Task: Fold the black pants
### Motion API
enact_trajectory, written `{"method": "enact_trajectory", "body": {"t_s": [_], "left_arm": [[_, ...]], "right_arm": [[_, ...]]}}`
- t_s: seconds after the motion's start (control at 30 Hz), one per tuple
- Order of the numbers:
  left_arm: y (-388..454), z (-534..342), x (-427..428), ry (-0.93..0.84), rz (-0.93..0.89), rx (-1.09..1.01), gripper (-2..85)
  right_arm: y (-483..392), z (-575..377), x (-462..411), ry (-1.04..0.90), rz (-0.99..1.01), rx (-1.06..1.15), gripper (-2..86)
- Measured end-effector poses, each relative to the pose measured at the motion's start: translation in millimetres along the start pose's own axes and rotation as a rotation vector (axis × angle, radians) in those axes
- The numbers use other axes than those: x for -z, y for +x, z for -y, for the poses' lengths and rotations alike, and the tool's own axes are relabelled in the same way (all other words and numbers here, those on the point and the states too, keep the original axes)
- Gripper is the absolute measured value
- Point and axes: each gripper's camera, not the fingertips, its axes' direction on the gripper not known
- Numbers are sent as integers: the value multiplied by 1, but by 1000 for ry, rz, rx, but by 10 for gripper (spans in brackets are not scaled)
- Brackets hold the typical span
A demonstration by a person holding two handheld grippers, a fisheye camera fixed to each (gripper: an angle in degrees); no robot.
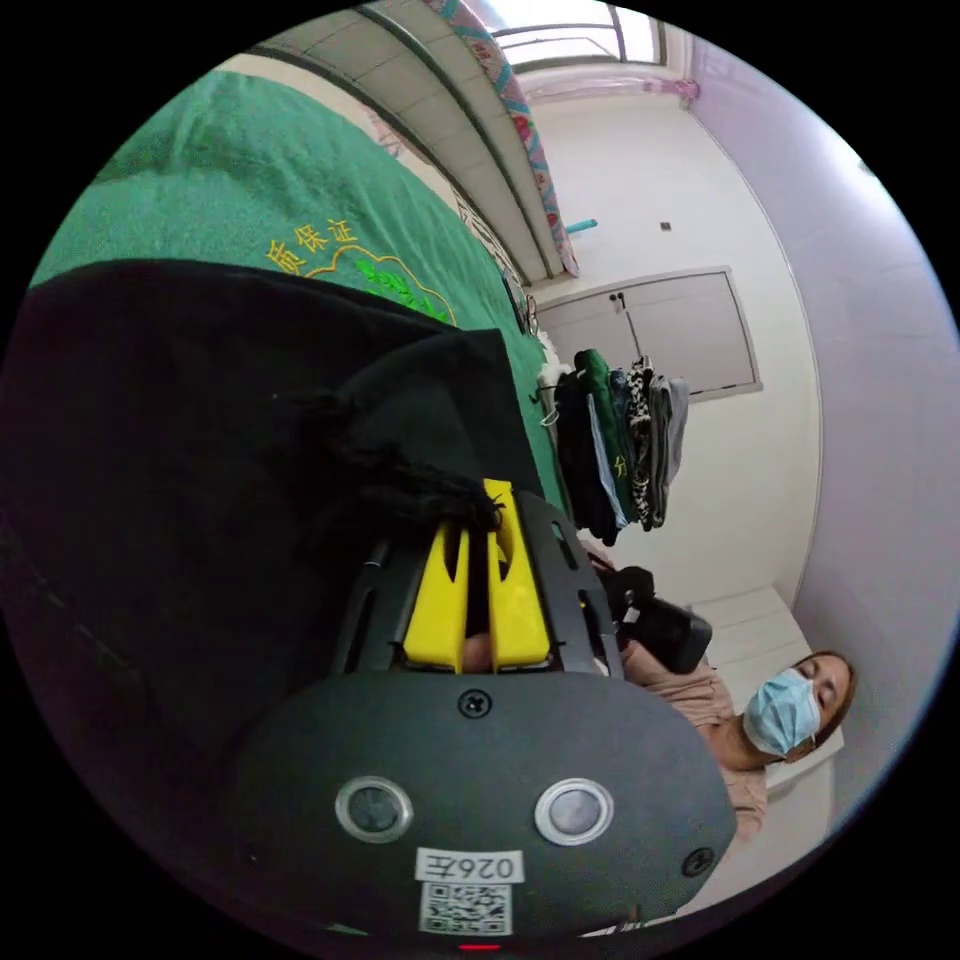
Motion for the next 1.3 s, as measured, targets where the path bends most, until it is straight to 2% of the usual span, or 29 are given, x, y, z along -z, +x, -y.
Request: {"method": "enact_trajectory", "body": {"t_s": [0.1,0.17,0.23,0.3,0.43,0.47,0.53,0.57,0.67,0.73,0.8,0.87,0.93,1.07,1.13,1.2,1.3], "left_arm": [[14,-2,19,12,41,-61,-3],[28,-7,36,47,54,-112,-2],[43,-15,64,104,82,-171,0],[44,-18,82,119,153,-173,3],[-5,-24,91,42,265,14,15],[-14,-26,90,28,246,35,21],[-37,-39,91,54,31,36,54],[-38,-42,94,85,-18,19,63],[-29,-58,121,264,-45,-6,58],[2,-63,135,339,94,-89,10],[28,-61,131,333,241,-162,-3],[41,-49,109,196,393,-184,-7],[33,-31,69,-102,606,-120,-9],[44,-37,97,62,511,-59,-10],[72,-51,117,210,485,-103,-10],[101,-55,117,283,476,-195,-10],[144,-35,69,169,376,-418,-9]], "right_arm": [[42,-3,3,104,262,-112,27],[79,-10,4,189,534,-167,37],[101,-16,-1,228,686,-195,42],[116,-20,-16,225,742,-256,43],[120,-9,-68,30,847,-264,20],[120,-6,-76,-4,861,-241,13],[126,-5,-77,12,893,-217,-3],[134,-6,-74,50,918,-215,-6],[166,-17,-72,142,938,-299,-8],[185,-26,-78,152,889,-381,-9],[199,-32,-93,72,811,-449,-9],[206,-37,-117,-76,752,-447,-9],[220,-44,-124,-64,816,-490,-9],[253,-70,-119,-19,906,-531,-8],[272,-85,-107,66,900,-582,-7],[290,-100,-97,139,849,-659,-3],[307,-119,-90,117,646,-765,29]]}}
